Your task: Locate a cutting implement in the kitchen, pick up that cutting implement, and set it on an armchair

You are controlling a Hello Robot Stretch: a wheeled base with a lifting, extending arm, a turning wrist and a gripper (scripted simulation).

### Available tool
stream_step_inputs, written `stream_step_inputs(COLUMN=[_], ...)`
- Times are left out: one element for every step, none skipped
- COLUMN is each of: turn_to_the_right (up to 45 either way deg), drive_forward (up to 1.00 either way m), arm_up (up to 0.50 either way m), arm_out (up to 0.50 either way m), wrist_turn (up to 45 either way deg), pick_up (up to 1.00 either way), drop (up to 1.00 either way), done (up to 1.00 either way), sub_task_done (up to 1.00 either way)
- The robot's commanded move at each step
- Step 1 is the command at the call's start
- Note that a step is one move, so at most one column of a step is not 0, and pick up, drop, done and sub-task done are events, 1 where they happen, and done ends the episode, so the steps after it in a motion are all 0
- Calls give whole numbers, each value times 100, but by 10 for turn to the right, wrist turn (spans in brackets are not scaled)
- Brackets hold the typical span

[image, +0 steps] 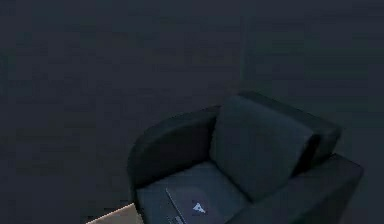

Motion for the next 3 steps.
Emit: stream_step_inputs(turn_to_the_right=[390,0,-450], drive_forward=[0,15,0], arm_up=[0,0,0], arm_out=[0,0,0], wrist_turn=[0,0,0], pick_up=[0,0,0], drop=[0,0,0], done=[0,0,0], sub_task_done=[0,0,0])
